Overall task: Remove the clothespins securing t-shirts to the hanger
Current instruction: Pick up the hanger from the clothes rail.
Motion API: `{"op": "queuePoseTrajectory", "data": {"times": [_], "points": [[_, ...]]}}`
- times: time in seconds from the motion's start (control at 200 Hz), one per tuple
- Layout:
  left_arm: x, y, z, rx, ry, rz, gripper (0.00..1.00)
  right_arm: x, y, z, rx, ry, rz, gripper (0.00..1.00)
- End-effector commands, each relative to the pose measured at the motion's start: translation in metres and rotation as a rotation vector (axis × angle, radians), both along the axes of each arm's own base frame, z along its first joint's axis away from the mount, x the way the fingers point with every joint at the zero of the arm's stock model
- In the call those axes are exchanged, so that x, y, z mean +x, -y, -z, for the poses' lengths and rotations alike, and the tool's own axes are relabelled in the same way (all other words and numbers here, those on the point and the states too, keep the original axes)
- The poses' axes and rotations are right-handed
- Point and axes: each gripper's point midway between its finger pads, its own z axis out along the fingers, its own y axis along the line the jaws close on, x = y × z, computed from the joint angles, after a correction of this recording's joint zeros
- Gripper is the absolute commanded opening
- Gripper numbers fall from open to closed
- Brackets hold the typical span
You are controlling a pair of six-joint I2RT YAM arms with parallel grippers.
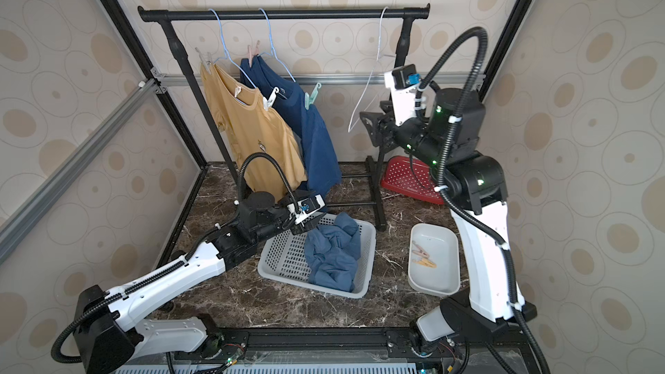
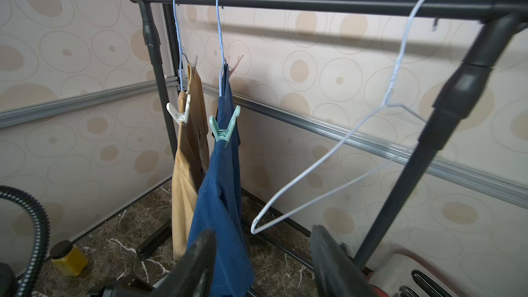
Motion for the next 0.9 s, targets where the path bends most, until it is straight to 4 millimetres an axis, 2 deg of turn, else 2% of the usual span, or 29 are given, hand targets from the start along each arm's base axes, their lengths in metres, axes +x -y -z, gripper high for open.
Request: {"op": "queuePoseTrajectory", "data": {"times": [0.0,0.175,0.561,0.751,0.891], "points": [[-0.006,-0.005,-0.01,-0.036,0.003,-0.007,0.7,0.008,-0.021,-0.004,-0.004,0.027,-0.046,0.54],[-0.01,-0.01,-0.003,-0.032,-0.01,-0.018,0.7,0.025,-0.054,0.008,-0.009,-0.005,-0.118,0.49],[-0.016,-0.019,0.003,-0.017,-0.022,-0.035,0.7,0.049,-0.098,0.033,0.025,-0.072,-0.214,0.43],[-0.018,-0.025,0.004,-0.016,-0.023,-0.048,0.7,0.06,-0.11,0.04,0.038,-0.096,-0.229,0.39],[-0.02,-0.028,0.004,-0.016,-0.023,-0.053,0.69,0.068,-0.115,0.047,0.052,-0.117,-0.231,0.32]]}}
